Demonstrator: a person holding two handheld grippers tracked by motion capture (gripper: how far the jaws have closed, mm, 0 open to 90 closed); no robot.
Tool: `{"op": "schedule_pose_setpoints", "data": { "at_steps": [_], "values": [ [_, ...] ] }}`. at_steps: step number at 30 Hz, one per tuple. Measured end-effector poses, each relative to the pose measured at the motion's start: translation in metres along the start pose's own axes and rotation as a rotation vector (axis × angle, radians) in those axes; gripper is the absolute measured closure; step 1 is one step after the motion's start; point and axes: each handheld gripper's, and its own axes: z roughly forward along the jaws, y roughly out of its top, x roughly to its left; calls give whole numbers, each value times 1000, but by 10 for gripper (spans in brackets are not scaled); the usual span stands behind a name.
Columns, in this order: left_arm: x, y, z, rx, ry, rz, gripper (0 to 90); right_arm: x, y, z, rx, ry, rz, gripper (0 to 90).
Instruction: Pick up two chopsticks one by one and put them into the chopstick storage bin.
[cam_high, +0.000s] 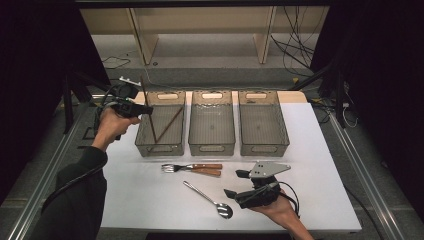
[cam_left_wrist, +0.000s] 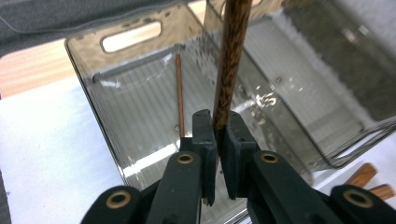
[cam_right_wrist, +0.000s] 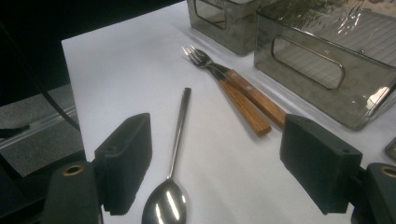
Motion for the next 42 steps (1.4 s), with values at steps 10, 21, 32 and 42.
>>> {"op": "schedule_pose_setpoints", "data": {
  "at_steps": [10,21,32,42],
  "values": [
    [2,0,15,67,9,10,845,0,-1,1,5,4,1,261],
    [1,2,26,120,12,7,845,0,-2,1,9,4,2,262],
    [5,0,33,123,0,-9,842,-1,-3,2,8,4,5,262],
    [3,3,36,132,12,-1,845,-1,-3,2,8,2,12,263]
  ]
}}
